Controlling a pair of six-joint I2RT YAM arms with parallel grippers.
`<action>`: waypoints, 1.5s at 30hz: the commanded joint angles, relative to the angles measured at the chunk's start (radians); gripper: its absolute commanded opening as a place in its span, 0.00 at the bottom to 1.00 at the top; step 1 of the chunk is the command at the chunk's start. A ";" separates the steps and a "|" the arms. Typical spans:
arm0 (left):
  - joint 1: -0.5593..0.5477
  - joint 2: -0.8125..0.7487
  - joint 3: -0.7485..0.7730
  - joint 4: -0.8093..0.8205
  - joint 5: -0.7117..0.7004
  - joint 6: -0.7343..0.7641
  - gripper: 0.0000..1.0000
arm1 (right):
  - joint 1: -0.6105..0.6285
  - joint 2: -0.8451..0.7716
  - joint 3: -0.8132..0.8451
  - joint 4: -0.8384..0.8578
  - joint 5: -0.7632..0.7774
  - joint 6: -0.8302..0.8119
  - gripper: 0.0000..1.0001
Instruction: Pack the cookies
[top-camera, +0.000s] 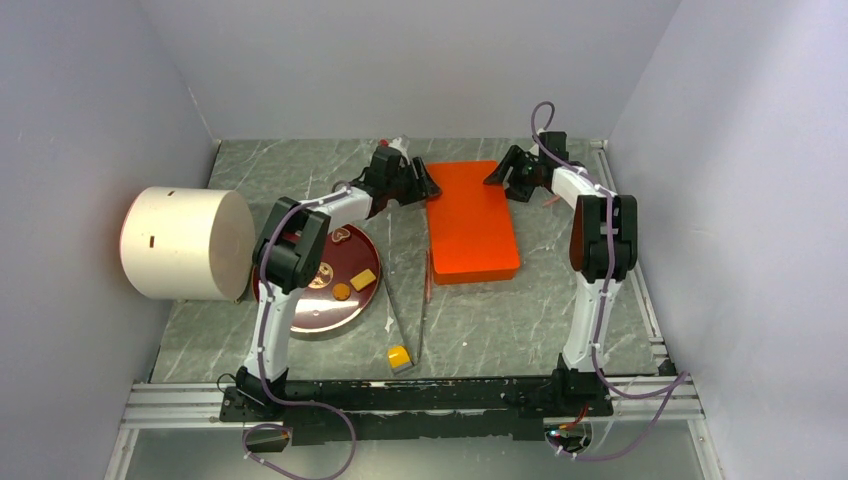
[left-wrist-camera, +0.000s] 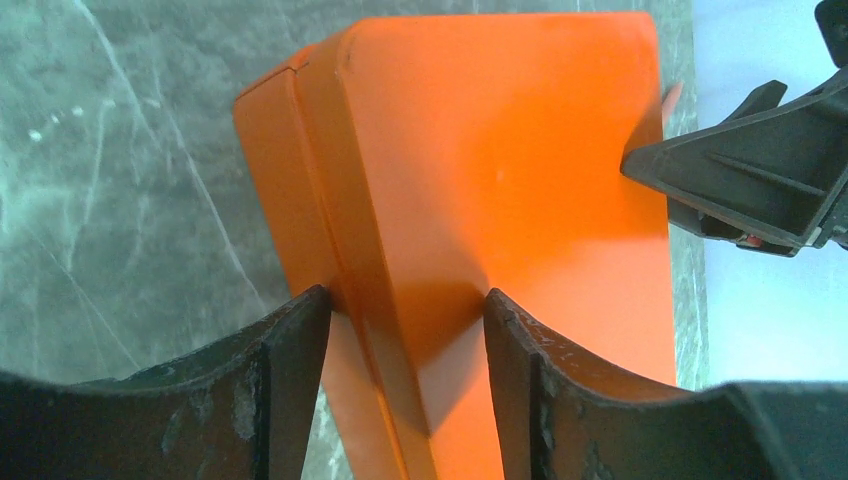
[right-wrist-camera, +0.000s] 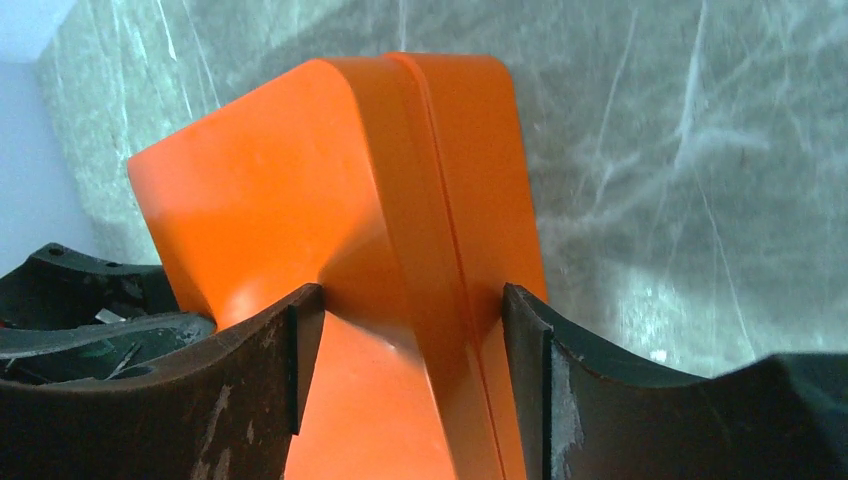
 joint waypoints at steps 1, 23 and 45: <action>0.006 0.083 0.039 -0.105 -0.007 0.064 0.62 | 0.010 0.113 0.038 -0.031 0.039 -0.005 0.65; 0.113 0.019 0.067 -0.049 0.084 0.106 0.71 | -0.001 0.021 0.167 -0.084 0.069 -0.012 0.73; 0.165 0.083 0.169 0.344 0.247 0.150 0.96 | 0.052 -0.686 -0.482 -0.118 0.162 -0.014 0.84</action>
